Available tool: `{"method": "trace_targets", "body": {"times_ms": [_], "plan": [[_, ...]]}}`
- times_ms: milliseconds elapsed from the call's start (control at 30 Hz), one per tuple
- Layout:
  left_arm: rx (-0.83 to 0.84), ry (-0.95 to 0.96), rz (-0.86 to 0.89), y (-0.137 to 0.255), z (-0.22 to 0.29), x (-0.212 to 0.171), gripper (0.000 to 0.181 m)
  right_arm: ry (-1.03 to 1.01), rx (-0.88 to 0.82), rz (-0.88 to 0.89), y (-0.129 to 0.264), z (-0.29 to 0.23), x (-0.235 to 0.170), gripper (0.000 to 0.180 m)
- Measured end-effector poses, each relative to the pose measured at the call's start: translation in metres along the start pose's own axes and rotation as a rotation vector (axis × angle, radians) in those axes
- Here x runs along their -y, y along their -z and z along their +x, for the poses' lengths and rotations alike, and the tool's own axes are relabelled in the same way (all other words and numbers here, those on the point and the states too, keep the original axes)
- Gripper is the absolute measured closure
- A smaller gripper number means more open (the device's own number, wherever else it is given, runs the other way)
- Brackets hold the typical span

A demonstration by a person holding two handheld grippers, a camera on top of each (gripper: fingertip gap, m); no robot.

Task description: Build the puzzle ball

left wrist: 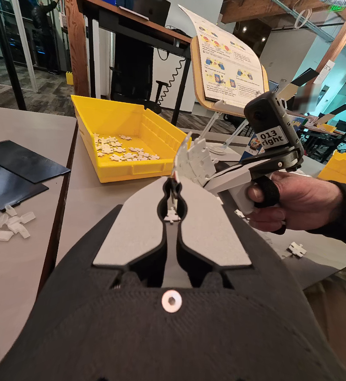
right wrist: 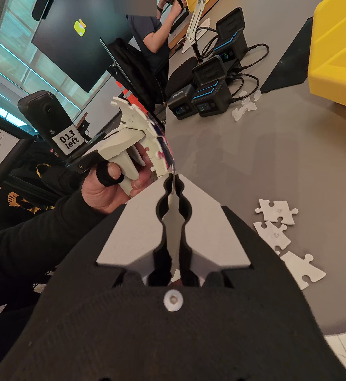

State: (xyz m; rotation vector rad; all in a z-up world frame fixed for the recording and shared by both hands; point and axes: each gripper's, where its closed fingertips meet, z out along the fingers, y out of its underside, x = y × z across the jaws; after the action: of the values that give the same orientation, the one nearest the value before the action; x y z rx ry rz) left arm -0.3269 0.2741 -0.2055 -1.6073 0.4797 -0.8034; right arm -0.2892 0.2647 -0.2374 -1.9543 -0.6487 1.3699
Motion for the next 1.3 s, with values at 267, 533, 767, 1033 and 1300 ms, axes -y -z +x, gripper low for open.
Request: {"method": "trace_targets", "body": {"times_ms": [267, 533, 767, 1033, 1300], "plan": [[0.011, -0.026, 0.016, 0.000, 0.001, 0.002, 0.178, -0.007, -0.002, 0.014, 0.000, 0.000, 0.001, 0.180], [-0.002, -0.055, 0.003, -0.001, 0.004, 0.000, 0.171, -0.015, -0.003, 0.019, 0.001, 0.001, 0.002, 0.180], [0.017, -0.041, -0.004, -0.001, -0.001, -0.003, 0.178, -0.021, 0.002, 0.013, 0.000, 0.002, 0.000, 0.180], [-0.007, -0.094, -0.055, -0.001, 0.001, -0.003, 0.153, 0.015, -0.019, -0.021, 0.001, 0.005, -0.003, 0.179], [-0.013, -0.189, -0.171, -0.002, 0.004, -0.011, 0.161, 0.078, -0.043, -0.082, 0.000, 0.005, -0.010, 0.179]]}}
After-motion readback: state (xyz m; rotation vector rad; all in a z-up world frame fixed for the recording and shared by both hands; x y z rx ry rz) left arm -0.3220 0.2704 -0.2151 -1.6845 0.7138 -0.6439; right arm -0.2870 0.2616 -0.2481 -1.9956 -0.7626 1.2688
